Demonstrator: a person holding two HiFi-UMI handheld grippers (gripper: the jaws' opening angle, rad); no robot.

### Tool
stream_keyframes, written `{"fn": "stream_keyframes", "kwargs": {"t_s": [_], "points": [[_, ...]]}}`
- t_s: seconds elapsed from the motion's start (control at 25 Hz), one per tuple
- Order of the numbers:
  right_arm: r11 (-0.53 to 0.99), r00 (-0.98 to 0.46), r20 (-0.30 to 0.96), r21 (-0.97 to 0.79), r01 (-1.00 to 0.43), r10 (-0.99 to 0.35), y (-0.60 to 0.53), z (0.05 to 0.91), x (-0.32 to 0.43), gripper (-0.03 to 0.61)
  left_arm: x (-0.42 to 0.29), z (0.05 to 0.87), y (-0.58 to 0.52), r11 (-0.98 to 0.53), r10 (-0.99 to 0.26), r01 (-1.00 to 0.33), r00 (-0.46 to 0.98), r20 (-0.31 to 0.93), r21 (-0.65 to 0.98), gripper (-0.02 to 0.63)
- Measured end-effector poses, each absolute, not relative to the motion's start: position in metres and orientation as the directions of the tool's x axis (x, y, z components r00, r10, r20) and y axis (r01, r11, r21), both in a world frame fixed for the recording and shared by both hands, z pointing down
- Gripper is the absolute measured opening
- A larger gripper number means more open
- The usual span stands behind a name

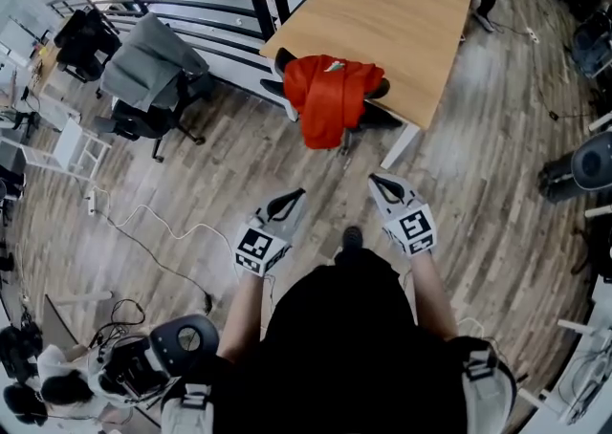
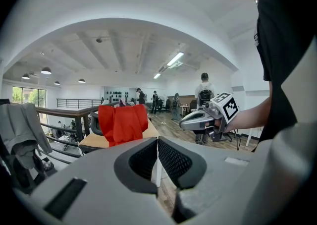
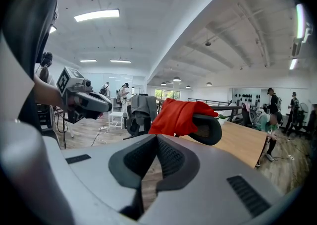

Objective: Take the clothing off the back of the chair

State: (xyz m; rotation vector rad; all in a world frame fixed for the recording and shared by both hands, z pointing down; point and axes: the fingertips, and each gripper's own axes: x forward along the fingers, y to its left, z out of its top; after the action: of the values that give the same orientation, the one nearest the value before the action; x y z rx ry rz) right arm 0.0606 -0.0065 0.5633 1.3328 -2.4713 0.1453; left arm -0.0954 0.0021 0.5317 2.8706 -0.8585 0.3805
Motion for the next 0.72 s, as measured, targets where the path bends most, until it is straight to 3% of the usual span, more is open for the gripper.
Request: {"fn": "stream_keyframes", "kwargs": {"t_s": [0.72], "points": [[0.625,-0.568,0.34,0.079,-0.777,-0.749,-0.064,0.557,0.093,0.003,-0.058,0.52,-0.047,-0.8,-0.573,-0.6,0.772,0.274,0.02,0.009]]}}
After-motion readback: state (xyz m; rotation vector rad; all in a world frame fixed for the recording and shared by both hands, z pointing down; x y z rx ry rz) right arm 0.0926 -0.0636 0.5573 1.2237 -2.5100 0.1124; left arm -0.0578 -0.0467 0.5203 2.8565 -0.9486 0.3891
